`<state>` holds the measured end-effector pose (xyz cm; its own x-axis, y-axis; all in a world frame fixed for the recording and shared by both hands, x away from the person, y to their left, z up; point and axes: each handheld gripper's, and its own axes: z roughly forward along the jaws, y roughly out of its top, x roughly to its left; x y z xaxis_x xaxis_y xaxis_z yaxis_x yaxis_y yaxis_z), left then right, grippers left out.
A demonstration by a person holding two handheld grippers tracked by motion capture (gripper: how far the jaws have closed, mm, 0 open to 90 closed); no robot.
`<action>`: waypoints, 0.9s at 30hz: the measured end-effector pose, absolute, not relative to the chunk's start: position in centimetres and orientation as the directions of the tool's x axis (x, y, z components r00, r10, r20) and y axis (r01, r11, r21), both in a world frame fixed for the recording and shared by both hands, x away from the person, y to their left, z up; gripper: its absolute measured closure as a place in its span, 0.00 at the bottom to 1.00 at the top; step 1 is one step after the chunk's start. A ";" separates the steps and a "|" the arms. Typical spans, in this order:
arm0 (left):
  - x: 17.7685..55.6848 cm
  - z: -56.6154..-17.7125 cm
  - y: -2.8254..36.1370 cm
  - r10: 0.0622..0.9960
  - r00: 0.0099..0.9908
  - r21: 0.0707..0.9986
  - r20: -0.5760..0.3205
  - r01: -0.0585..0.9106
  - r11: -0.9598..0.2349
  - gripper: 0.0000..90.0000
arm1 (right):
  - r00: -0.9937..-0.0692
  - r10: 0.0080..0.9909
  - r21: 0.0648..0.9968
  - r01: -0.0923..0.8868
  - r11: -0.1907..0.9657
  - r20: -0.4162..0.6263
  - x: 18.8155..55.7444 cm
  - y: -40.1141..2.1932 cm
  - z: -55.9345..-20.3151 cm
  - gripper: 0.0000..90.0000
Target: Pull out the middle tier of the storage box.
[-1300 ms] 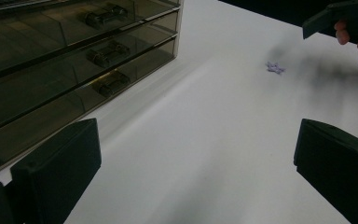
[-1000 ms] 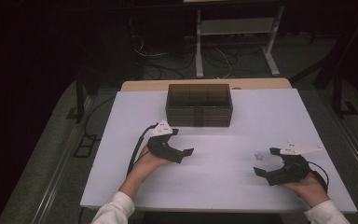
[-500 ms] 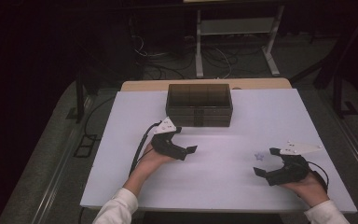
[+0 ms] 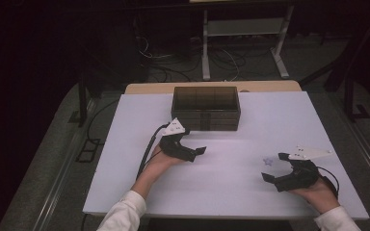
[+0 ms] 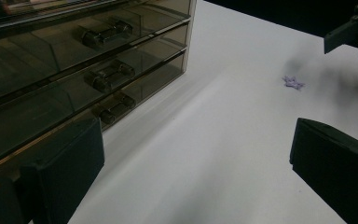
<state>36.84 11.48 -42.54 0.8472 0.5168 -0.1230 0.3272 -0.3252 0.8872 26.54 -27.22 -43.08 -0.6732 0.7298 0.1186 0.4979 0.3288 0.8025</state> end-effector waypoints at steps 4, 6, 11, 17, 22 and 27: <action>37.1 -42.6 11.1 0.513 0.850 0.887 -0.122 0.326 -0.328 0.02 | -0.675 0.729 0.803 0.496 0.331 0.116 26.6 -27.2 -43.1 0.00; 37.2 -42.7 11.0 0.511 0.850 0.886 -0.129 0.330 -0.325 0.01 | -0.675 0.729 0.803 0.495 0.331 0.116 26.6 -27.2 -43.1 0.00; 37.5 -42.8 10.5 0.514 0.849 0.885 -0.124 0.329 -0.330 0.00 | -0.675 0.728 0.802 0.496 0.331 0.117 26.6 -27.1 -43.1 0.00; 37.8 -42.9 10.2 0.529 0.840 0.888 -0.119 0.328 -0.322 0.00 | -0.674 0.729 0.801 0.499 0.330 0.120 26.6 -27.1 -43.1 0.00; 38.1 -43.1 10.0 0.531 0.838 0.888 -0.124 0.333 -0.318 0.00 | -0.673 0.730 0.802 0.499 0.329 0.119 26.6 -27.1 -43.1 0.00; 38.4 -43.3 9.7 0.535 0.835 0.888 -0.127 0.336 -0.314 0.00 | -0.672 0.731 0.801 0.500 0.329 0.120 26.7 -27.2 -43.2 0.00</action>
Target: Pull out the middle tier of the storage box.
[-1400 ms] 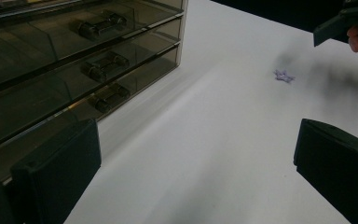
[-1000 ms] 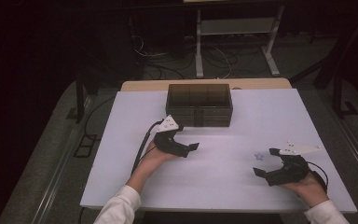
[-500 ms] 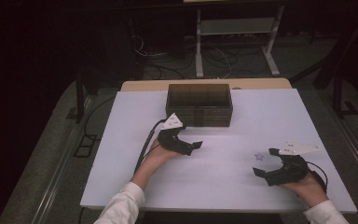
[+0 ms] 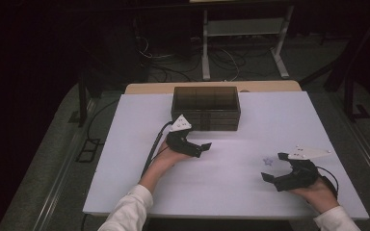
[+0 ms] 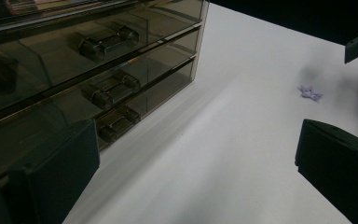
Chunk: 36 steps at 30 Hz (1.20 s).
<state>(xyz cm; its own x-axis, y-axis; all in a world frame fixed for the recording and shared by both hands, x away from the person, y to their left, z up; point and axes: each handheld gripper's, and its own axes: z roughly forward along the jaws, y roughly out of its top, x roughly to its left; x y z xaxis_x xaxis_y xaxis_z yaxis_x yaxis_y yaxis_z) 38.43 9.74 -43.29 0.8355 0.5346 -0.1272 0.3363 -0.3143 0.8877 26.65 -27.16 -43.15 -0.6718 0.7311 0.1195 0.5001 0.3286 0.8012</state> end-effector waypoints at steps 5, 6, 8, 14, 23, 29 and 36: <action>38.7 -43.5 9.4 0.542 0.831 0.889 -0.125 0.337 -0.311 0.00 | -0.673 0.730 0.802 0.499 0.330 0.119 26.6 -27.2 -43.1 0.00; 38.7 -43.5 9.4 0.542 0.831 0.889 -0.123 0.335 -0.312 0.00 | -0.673 0.730 0.802 0.499 0.329 0.119 26.6 -27.2 -43.1 0.00; 38.9 -43.5 9.3 0.543 0.830 0.890 -0.125 0.336 -0.309 0.00 | -0.673 0.730 0.801 0.499 0.330 0.118 26.6 -27.2 -43.2 0.00; 39.3 -43.7 8.9 0.546 0.828 0.889 -0.125 0.338 -0.308 0.00 | -0.672 0.730 0.801 0.500 0.329 0.119 26.6 -27.2 -43.2 0.00; 39.8 -44.0 8.5 0.550 0.827 0.886 -0.119 0.338 -0.317 0.00 | -0.671 0.732 0.800 0.501 0.330 0.119 26.7 -27.2 -43.2 0.00; 39.9 -44.1 8.4 0.557 0.823 0.891 -0.109 0.330 -0.313 0.00 | -0.672 0.731 0.801 0.500 0.331 0.117 26.6 -27.2 -43.2 0.00; 40.0 -44.2 8.2 0.559 0.822 0.893 -0.105 0.326 -0.310 0.00 | -0.674 0.730 0.800 0.499 0.334 0.115 26.7 -27.1 -43.2 0.00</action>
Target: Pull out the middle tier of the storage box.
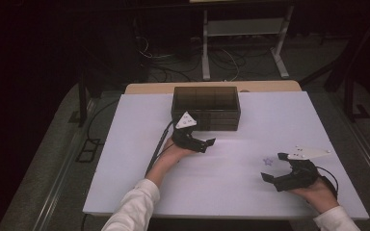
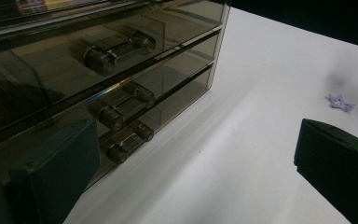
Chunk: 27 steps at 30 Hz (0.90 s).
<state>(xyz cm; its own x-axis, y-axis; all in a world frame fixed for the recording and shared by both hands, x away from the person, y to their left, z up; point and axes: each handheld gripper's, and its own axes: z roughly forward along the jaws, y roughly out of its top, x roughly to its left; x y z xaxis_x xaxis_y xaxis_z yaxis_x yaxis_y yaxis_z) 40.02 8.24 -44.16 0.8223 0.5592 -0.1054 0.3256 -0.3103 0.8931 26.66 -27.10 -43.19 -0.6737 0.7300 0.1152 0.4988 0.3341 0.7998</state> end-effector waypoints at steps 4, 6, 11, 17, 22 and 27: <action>40.0 -44.2 8.1 0.560 0.824 0.894 -0.088 0.313 -0.321 0.01 | -0.672 0.732 0.800 0.500 0.332 0.116 26.7 -27.1 -43.2 0.00; 40.0 -44.3 8.1 0.560 0.825 0.895 -0.076 0.304 -0.327 0.01 | -0.672 0.731 0.800 0.500 0.333 0.116 26.7 -27.1 -43.2 0.00; 39.9 -44.3 7.9 0.560 0.828 0.891 -0.040 0.283 -0.354 0.01 | -0.672 0.731 0.800 0.500 0.332 0.116 26.7 -27.1 -43.2 0.00; 39.7 -44.4 7.7 0.565 0.825 0.887 0.003 0.258 -0.382 0.00 | -0.673 0.731 0.800 0.499 0.332 0.116 26.6 -27.1 -43.2 0.00; 39.6 -44.4 7.6 0.565 0.824 0.880 0.043 0.236 -0.412 0.00 | -0.672 0.731 0.801 0.498 0.331 0.116 26.6 -27.2 -43.1 0.00; 39.5 -44.4 7.6 0.567 0.821 0.879 0.072 0.217 -0.425 0.00 | -0.670 0.733 0.803 0.498 0.328 0.115 26.6 -27.2 -43.1 0.00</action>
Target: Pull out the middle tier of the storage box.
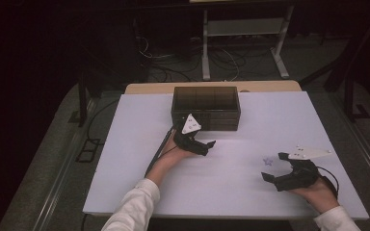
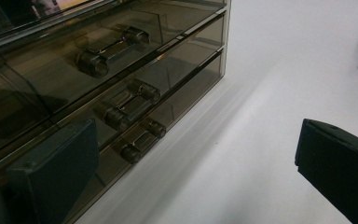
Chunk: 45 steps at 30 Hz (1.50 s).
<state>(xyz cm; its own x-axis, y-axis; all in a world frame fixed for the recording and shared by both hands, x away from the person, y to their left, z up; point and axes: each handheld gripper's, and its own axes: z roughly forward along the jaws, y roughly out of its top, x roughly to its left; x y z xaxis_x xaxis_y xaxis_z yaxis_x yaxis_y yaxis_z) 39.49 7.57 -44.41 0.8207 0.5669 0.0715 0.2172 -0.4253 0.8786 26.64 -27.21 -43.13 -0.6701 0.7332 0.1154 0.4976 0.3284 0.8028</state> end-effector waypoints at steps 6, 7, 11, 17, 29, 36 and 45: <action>39.4 -44.4 7.6 0.566 0.817 0.874 0.108 0.194 -0.446 0.00 | -0.670 0.733 0.803 0.497 0.329 0.115 26.6 -27.2 -43.1 0.00; 39.4 -44.3 7.6 0.566 0.816 0.872 0.114 0.190 -0.450 0.00 | -0.670 0.733 0.803 0.498 0.328 0.116 26.6 -27.2 -43.1 0.00; 39.3 -44.3 7.5 0.566 0.812 0.868 0.142 0.173 -0.466 0.00 | -0.670 0.733 0.803 0.498 0.328 0.116 26.6 -27.2 -43.1 0.00; 39.2 -44.3 7.5 0.565 0.807 0.862 0.171 0.155 -0.482 0.00 | -0.669 0.734 0.803 0.499 0.326 0.118 26.6 -27.2 -43.1 0.00; 38.9 -44.3 7.4 0.559 0.792 0.841 0.247 0.111 -0.529 0.00 | -0.668 0.734 0.804 0.500 0.324 0.120 26.6 -27.2 -43.1 0.00; 38.8 -44.3 7.4 0.558 0.782 0.834 0.276 0.093 -0.544 0.00 | -0.667 0.735 0.804 0.500 0.322 0.120 26.6 -27.3 -43.1 0.00; 38.7 -44.2 7.4 0.551 0.770 0.819 0.322 0.065 -0.570 0.00 | -0.668 0.734 0.804 0.499 0.324 0.119 26.6 -27.3 -43.1 0.00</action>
